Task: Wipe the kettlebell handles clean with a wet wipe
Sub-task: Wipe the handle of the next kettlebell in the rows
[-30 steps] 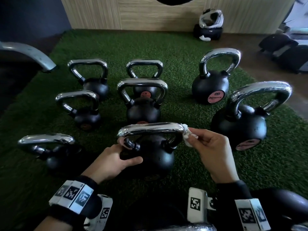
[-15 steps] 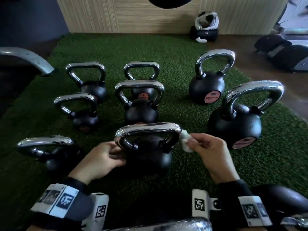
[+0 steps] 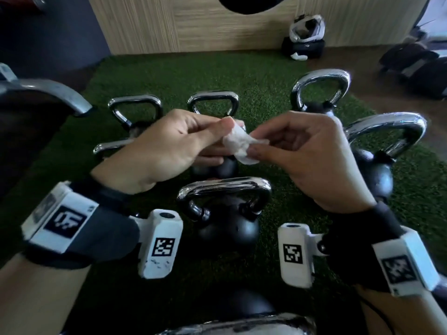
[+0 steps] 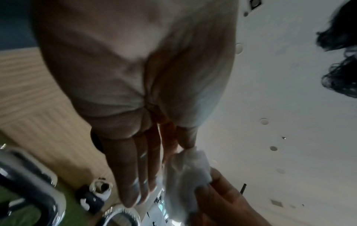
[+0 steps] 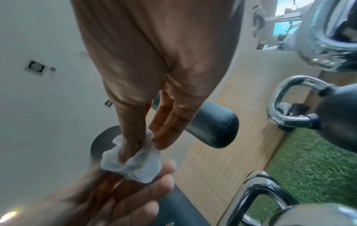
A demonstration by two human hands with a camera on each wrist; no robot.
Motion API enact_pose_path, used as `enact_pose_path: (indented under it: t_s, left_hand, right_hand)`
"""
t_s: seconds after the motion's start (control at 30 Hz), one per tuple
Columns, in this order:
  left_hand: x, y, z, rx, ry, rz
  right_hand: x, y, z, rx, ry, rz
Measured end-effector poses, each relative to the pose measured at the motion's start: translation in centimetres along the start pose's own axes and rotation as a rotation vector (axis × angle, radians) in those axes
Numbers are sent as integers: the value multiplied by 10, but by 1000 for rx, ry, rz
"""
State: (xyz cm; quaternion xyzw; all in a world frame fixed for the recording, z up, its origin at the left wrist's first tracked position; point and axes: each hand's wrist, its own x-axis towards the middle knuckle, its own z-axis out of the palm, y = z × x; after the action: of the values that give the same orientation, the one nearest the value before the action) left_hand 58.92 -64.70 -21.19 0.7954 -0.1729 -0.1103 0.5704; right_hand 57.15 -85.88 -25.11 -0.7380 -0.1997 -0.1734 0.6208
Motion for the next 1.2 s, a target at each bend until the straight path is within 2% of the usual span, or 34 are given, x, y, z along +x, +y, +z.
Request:
enact_pose_path:
  t_s: [0.13,0.23,0.37,0.47,0.53,0.63,0.8,1.0,1.1,1.2]
  left_hand:
    - [4,-10,6,-148,-7,-17]
    - [1,-19,7,-146,3,-8]
    - [-7,-36,-1,55,129,97]
    - [-10,-50,-1,364,285,242]
    - [-8,-62,5,542,283,330]
    - [-4,-81,19,615,202,384]
    - [-8,-99,32,654,233,493]
    - [-34,-117,16,603,500,498]
    - [-39,-122,24,648,489,545]
    - [-44,-134,18,450,556,418]
  right_hand:
    - [5,4,16,-99,52,-6]
    - [1,11,17,-206,74,-21]
    - [-17,40,-5,-117,29,85]
    - [-42,89,-23,-110,60,277]
    - [-57,117,-24,-102,-38,411]
    - [-68,139,-4,41,-176,487]
    - [-72,158,21,104,-98,467]
    - [-75,163,22,138,-92,423]
    - [-76,165,21,154,-89,419]
    - [-77,165,22,145,-86,412]
